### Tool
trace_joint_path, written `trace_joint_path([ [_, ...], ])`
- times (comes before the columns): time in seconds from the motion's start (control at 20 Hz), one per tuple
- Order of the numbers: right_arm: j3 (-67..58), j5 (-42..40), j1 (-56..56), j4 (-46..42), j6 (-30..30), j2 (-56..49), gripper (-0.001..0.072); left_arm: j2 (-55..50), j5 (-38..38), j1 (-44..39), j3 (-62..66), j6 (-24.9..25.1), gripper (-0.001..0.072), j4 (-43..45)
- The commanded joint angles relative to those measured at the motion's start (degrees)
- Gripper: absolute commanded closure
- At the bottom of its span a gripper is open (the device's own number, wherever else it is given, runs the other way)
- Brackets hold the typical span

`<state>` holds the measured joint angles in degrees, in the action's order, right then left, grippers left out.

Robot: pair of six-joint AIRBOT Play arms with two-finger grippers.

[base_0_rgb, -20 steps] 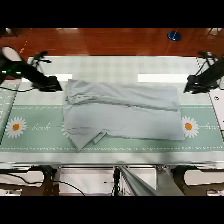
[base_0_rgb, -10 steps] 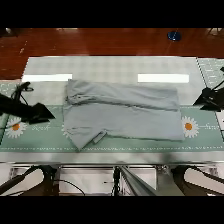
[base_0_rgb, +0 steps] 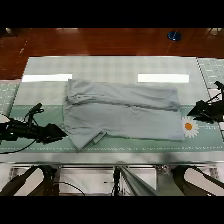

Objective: Fold the shirts.

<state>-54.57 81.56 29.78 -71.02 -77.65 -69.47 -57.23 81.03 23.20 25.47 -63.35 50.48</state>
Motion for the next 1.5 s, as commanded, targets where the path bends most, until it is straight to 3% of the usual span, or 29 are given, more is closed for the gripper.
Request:
trace_joint_path([
  [0.0, 0.55, -0.63, 0.11, 0.26, 0.83, 0.17, 0.0244, 0.31, -2.86, 0.07, -2.38, 0.28, 0.0241, -0.52],
  [0.45, 0.55, -0.66, 0.11, 1.16, 0.90, 0.17, 0.0246, -0.48, -8.92, -1.36, -2.38, -2.54, 0.0255, -0.39],
  [0.7, 0.55, -0.13, 0.11, 1.31, 0.85, 0.17, 0.0247, -5.38, -12.35, -8.13, -2.36, -3.58, 0.0256, -0.44],
  [0.95, 0.55, 0.76, 0.11, 1.29, 0.85, 0.17, 0.0247, -8.59, -20.59, -13.31, -2.36, -4.92, 0.0255, -0.76],
  [1.0, 0.55, 0.92, 0.11, 1.29, 0.85, 0.17, 0.0247, -8.85, -22.80, -13.46, -2.36, -5.27, 0.0321, -0.81],
  [1.05, 0.55, 1.25, 0.11, 1.29, 0.85, 0.17, 0.0247, -8.90, -24.04, -13.46, -2.36, -5.31, 0.0529, -0.81],
  [1.1, 0.55, 1.75, 0.11, 1.29, 0.87, 0.17, 0.0247, -8.90, -24.33, -13.46, -2.36, -5.25, 0.0633, -0.81],
  [1.15, 0.55, 1.99, 0.11, 1.27, 0.90, 0.20, 0.0247, -8.90, -24.22, -13.46, -2.36, -5.22, 0.0667, -0.81],
  [1.45, 0.55, 3.58, 1.11, -0.35, 0.81, 3.34, 0.0246, -8.28, -21.33, -13.46, -2.34, -5.20, 0.0668, -0.81],
])
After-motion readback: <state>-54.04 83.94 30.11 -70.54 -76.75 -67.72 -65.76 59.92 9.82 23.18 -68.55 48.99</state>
